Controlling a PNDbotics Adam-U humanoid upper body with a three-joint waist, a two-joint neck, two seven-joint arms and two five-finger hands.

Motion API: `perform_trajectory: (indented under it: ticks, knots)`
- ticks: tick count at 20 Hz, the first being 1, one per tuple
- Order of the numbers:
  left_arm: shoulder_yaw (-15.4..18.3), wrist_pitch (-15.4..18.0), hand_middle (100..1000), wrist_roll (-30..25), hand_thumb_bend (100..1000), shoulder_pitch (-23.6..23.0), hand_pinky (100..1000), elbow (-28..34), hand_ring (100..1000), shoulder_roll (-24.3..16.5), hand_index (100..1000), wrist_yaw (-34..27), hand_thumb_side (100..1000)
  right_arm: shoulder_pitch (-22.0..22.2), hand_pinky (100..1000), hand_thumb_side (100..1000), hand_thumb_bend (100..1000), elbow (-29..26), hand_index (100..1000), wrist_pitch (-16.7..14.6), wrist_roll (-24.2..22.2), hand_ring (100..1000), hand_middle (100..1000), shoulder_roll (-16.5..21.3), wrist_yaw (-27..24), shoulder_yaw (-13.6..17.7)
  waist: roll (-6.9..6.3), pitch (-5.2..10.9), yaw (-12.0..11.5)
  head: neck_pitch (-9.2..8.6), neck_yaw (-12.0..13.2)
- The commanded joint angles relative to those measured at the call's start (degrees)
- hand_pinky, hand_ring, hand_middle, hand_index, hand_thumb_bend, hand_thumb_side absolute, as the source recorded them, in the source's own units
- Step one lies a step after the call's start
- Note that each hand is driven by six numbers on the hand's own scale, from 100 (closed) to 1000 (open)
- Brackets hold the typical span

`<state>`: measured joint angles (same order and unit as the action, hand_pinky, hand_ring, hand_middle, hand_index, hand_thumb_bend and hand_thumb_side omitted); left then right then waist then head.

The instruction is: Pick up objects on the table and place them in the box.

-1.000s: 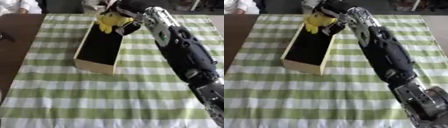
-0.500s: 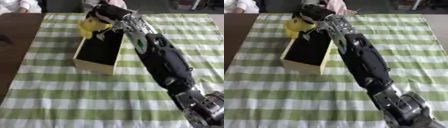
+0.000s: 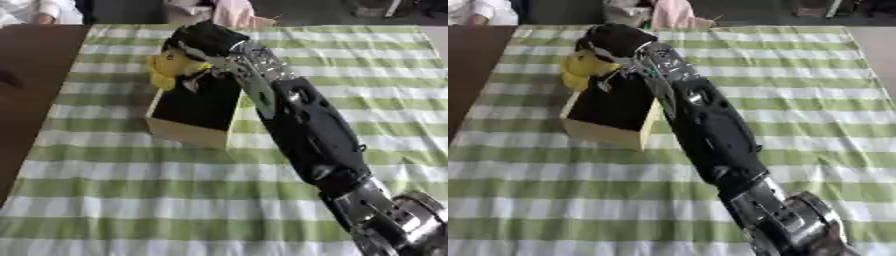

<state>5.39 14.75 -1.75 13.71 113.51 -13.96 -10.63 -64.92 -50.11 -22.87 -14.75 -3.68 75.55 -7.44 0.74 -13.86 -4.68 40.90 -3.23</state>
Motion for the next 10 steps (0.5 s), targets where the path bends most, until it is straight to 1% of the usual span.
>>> perform_trajectory:
  ticks: [1,4,6,8,9,10]
  knots:
    - [-0.1,0.0,905,-0.2,100,0.8,458,1.1,1000,-0.2,687,-0.2,755,-0.5,725,127,100,0.6,804,0.0,0.3,568,592,-1.1,2.3,0.4,-0.42,0.75,-0.1,-0.51,-0.1]
    - [0.0,-0.1,905,-0.3,100,0.7,458,1.1,1000,-0.2,687,-0.2,756,-0.2,763,176,100,1.7,811,-0.5,0.4,597,614,-1.3,4.1,0.5,-0.35,0.66,-0.2,-0.46,0.0]
    - [0.0,-0.1,906,-0.3,100,0.7,458,1.1,1000,-0.3,687,-0.2,756,0.0,781,189,100,2.2,815,-0.7,0.3,615,630,-1.4,5.0,0.7,-0.36,0.61,-0.2,-0.43,0.1]
    - [0.0,-0.1,906,-0.3,100,0.7,458,1.1,1000,-0.3,687,-0.2,756,0.1,803,219,100,2.3,822,-0.6,0.5,649,655,-1.4,5.8,0.8,-0.42,0.58,-0.1,-0.48,0.1]
    - [0.0,-0.1,906,-0.3,100,0.7,458,1.1,1000,-0.3,687,-0.2,756,0.1,804,219,100,2.3,822,-0.4,0.6,650,656,-1.4,6.2,0.9,-0.45,0.58,-0.1,-0.51,0.0]
    - [0.0,-0.1,906,-0.3,100,0.7,458,1.1,1000,-0.3,686,-0.2,755,0.1,760,188,100,2.2,801,-0.2,0.8,613,622,-1.5,6.5,1.0,-0.50,0.57,0.0,-0.54,0.0]
